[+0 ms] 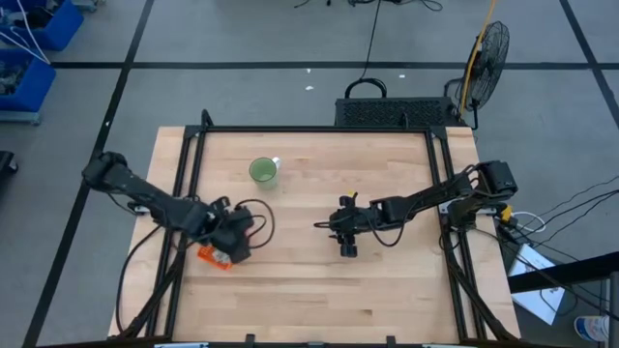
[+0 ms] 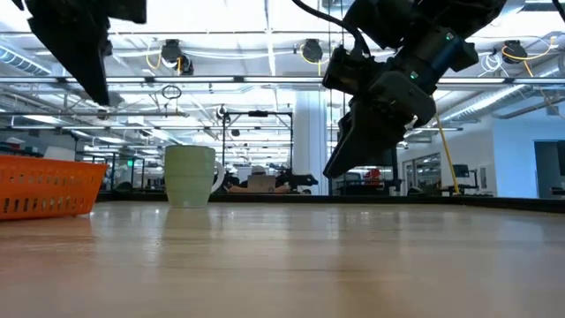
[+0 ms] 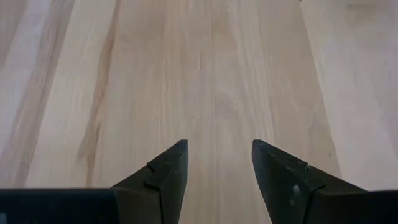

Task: Pick and place Stevia / Truvia into bins
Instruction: Put the stevia packet into the orange bin, then return to Home Position

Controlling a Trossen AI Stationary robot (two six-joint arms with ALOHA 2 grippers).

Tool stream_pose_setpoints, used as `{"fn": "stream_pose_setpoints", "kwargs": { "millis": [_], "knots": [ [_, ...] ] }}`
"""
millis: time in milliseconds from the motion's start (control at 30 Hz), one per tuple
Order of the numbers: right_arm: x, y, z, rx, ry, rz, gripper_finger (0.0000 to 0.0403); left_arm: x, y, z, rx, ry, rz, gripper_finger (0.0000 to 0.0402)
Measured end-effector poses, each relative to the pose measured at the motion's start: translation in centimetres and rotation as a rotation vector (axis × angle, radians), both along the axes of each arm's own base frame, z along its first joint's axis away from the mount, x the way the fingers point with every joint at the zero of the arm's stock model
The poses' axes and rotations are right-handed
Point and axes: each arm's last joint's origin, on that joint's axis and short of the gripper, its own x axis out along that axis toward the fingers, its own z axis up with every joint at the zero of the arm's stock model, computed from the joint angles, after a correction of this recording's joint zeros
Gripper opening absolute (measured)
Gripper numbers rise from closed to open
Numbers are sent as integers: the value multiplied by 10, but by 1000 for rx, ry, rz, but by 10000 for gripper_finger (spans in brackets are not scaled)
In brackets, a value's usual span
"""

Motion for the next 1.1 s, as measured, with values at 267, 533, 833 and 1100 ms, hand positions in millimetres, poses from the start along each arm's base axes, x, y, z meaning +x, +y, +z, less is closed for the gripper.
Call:
{"fn": "stream_pose_setpoints", "kwargs": {
  "millis": [267,533,833,1100],
  "knots": [
    [0,0,0,15,-2,-16,171,-15,-16,-1,44,-73,88,15],
    [0,0,0,62,-4,-69,171,-35,-17,-38,-12,16,256,15],
    [3,0,3,56,-45,-56,171,-45,-12,-63,-34,71,298,94],
    [3,0,3,43,-45,-44,171,-45,-12,-63,-33,80,277,112]
  ]
}}
